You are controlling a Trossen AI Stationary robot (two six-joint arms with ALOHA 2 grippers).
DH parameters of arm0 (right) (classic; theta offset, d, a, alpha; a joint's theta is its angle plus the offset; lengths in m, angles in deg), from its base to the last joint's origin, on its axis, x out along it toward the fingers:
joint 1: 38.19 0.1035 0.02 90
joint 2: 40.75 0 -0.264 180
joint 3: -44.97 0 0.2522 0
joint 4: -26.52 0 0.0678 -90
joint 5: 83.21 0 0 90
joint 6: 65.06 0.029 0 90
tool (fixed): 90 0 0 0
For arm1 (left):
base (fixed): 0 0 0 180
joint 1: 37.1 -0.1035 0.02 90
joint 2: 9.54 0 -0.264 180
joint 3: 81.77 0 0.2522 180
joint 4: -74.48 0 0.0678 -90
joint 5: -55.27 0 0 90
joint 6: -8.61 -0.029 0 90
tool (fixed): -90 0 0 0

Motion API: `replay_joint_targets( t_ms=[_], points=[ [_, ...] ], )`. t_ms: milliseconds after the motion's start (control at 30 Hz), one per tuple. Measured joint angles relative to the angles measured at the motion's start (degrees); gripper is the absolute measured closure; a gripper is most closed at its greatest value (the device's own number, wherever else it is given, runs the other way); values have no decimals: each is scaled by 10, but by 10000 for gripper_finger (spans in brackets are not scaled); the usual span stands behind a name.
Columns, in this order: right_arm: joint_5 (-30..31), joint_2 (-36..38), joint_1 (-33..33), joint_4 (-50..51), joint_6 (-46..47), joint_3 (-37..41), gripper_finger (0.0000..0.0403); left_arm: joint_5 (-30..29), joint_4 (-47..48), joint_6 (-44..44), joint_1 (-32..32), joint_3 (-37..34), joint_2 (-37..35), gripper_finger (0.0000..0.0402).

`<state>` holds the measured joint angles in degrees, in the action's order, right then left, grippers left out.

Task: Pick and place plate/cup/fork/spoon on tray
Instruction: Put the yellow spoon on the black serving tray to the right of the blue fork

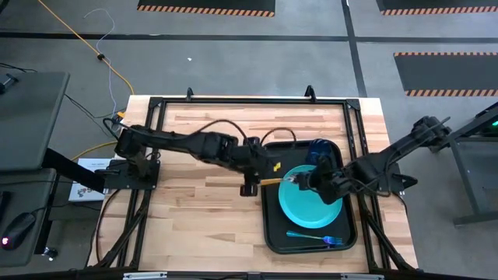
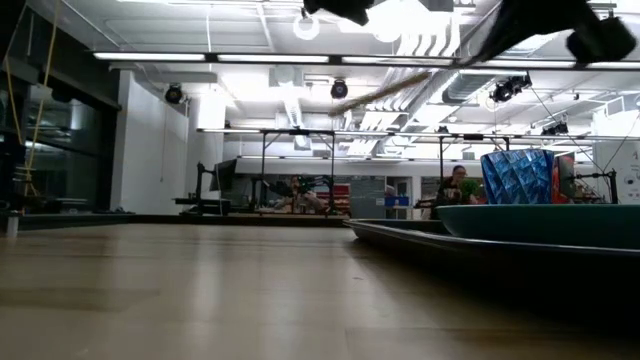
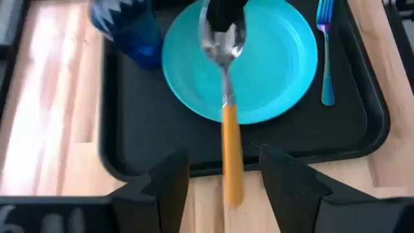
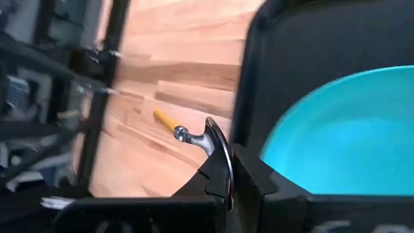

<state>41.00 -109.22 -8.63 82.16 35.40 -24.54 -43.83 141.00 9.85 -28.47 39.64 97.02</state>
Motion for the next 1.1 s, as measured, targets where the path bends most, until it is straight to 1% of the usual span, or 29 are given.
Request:
replay_joint_targets(
  t_ms=[133,233,367,433,500,533,700,833,933,1000,1033,1100],
  points=[
    [-16,33,25,61,-5,0,402,26,22,2,-13,40,0,215],
    [-43,53,53,79,-19,0,402,74,16,12,-23,50,-8,214],
    [-80,64,109,84,-24,0,402,141,-28,25,-39,47,-23,216],
    [-93,62,145,84,-15,0,402,153,-71,35,-46,46,-26,217],
    [-94,54,183,80,8,0,402,169,-91,46,-54,46,-28,217],
    [-93,47,204,80,24,0,402,175,-119,52,-56,46,-28,217],
    [-67,8,308,77,126,0,402,177,-185,66,-57,46,-28,217],
    [-23,-25,380,51,207,0,403,178,-253,78,-52,46,-28,218],
    [10,-47,412,7,223,0,403,178,-303,91,-51,46,-28,218],
    [27,-63,423,-14,223,0,403,178,-320,93,-48,45,-28,218],
    [30,-70,425,-23,223,0,403,178,-330,98,-46,40,-28,218],
    [27,-85,425,-30,224,0,403,177,-380,115,-43,7,-31,218]
  ],
)
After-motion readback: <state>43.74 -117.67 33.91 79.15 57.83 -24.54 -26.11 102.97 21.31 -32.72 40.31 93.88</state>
